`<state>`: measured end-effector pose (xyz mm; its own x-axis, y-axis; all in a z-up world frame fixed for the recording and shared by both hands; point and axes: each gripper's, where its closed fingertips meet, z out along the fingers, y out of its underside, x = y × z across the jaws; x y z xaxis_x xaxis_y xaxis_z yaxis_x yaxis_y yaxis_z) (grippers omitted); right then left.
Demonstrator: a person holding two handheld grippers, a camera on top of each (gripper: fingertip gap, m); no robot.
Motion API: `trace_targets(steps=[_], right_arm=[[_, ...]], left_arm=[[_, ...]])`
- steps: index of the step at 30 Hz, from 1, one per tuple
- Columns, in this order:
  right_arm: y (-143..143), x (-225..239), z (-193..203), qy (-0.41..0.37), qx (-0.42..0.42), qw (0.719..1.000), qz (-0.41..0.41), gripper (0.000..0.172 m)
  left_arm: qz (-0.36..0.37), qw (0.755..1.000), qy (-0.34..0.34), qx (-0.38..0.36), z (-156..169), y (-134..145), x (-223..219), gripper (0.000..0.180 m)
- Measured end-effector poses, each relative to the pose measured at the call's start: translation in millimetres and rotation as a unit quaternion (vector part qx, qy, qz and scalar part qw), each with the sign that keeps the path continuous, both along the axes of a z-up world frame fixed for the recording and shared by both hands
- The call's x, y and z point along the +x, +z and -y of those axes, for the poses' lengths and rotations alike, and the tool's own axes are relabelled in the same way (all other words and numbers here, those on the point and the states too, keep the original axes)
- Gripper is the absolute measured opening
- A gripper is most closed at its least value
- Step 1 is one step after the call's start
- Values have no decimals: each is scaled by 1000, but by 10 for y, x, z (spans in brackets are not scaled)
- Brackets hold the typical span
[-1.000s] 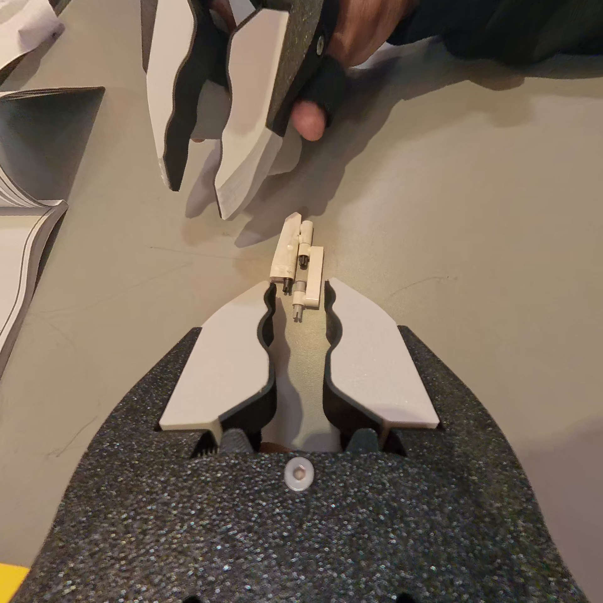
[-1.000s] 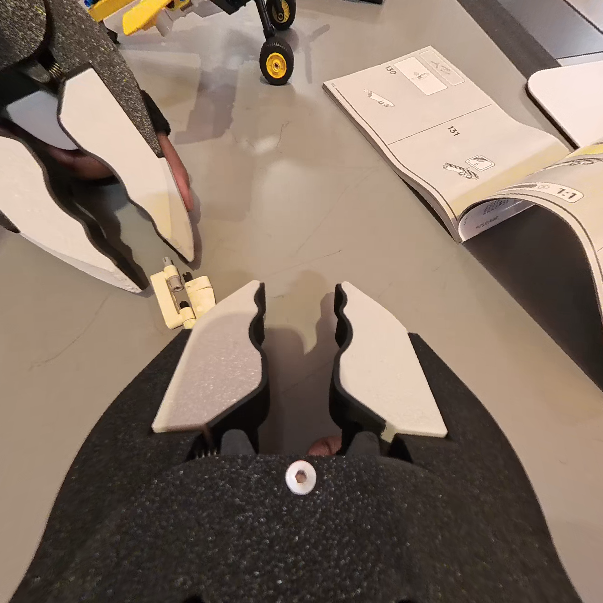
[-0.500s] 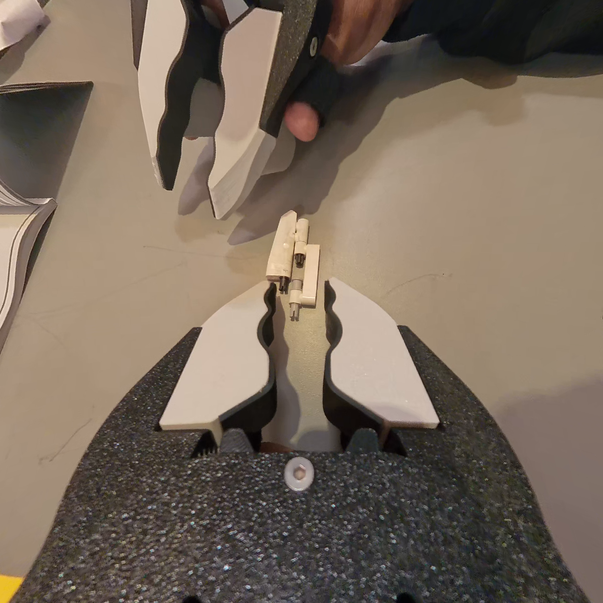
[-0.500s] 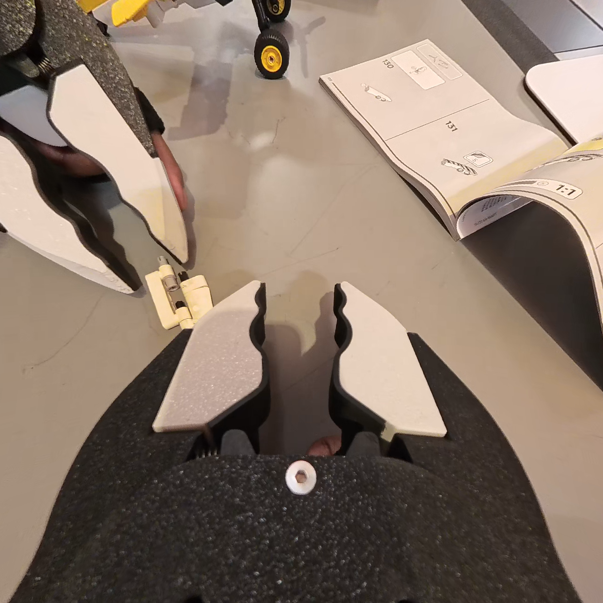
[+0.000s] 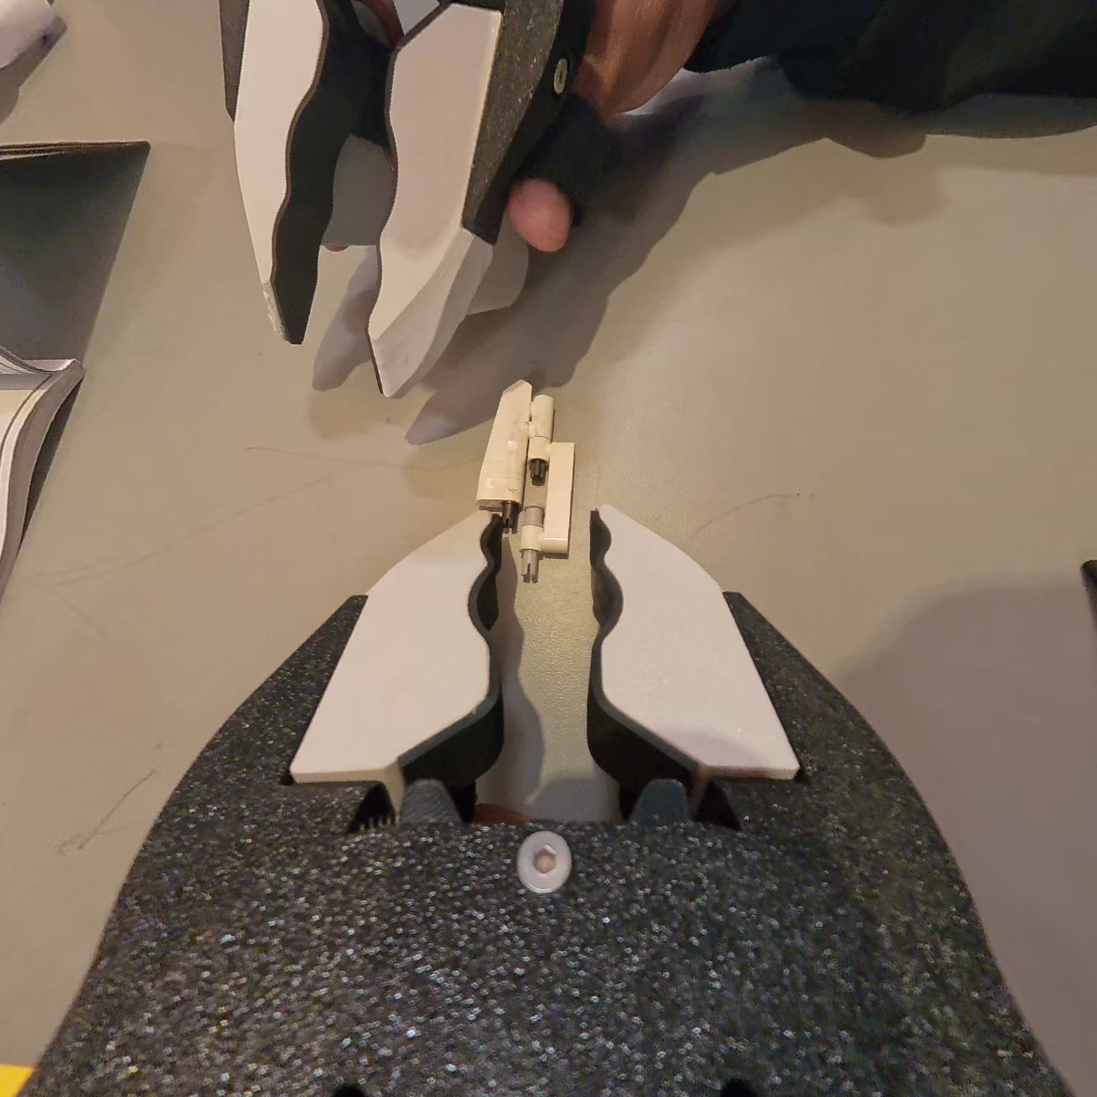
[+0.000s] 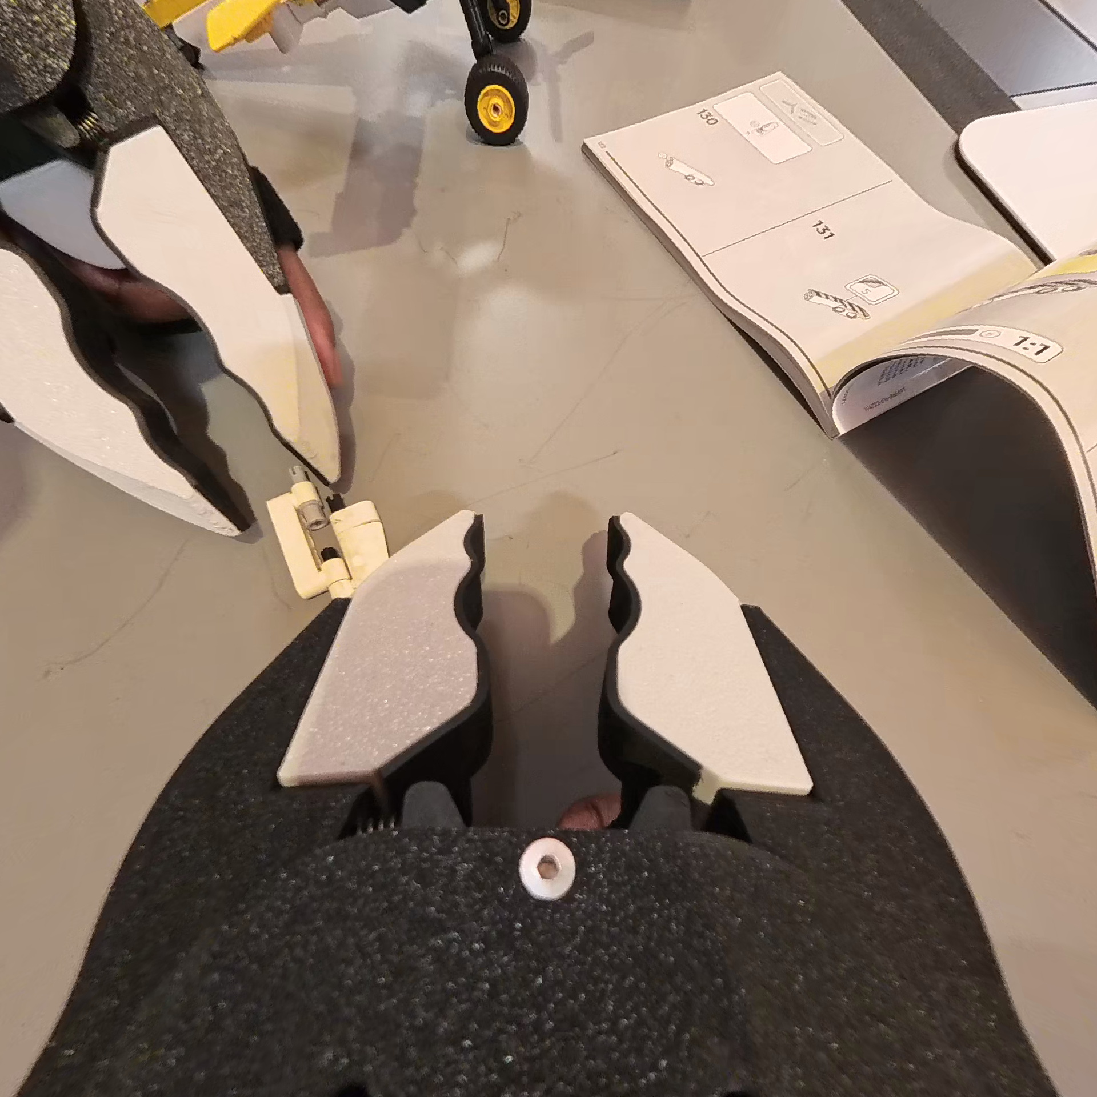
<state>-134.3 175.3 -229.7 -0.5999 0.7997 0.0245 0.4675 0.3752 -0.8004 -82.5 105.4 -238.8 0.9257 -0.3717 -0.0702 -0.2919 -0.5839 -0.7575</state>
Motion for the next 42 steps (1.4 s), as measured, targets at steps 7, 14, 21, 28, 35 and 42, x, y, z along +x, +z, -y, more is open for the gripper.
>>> trace_targets(steps=[7, 14, 21, 28, 35, 42], right_arm=[[-1, -1, 1, 0, -1, 1000, 1, 40], [-2, -1, 1, 0, -2, 1000, 2, 40], [-1, 0, 1, 1, -5, 1000, 3, 40], [-4, 4, 9, 4, -6, 1000, 5, 40], [24, 141, 132, 67, -18, 998, 4, 46], [-74, 444, 284, 166, 12, 986, 29, 41]], left_arm=[[-1, 1000, -3, -1, 7, -3, 7, 28], [9, 1000, 3, -19, 37, -20, -11, 28], [8, 1000, 1, -24, 52, -30, -1, 28], [2, 1000, 1, -18, 48, -11, 6, 28], [-12, 1000, 3, -16, 41, -23, 13, 26], [-19, 1000, 10, -18, 33, -52, 7, 22]])
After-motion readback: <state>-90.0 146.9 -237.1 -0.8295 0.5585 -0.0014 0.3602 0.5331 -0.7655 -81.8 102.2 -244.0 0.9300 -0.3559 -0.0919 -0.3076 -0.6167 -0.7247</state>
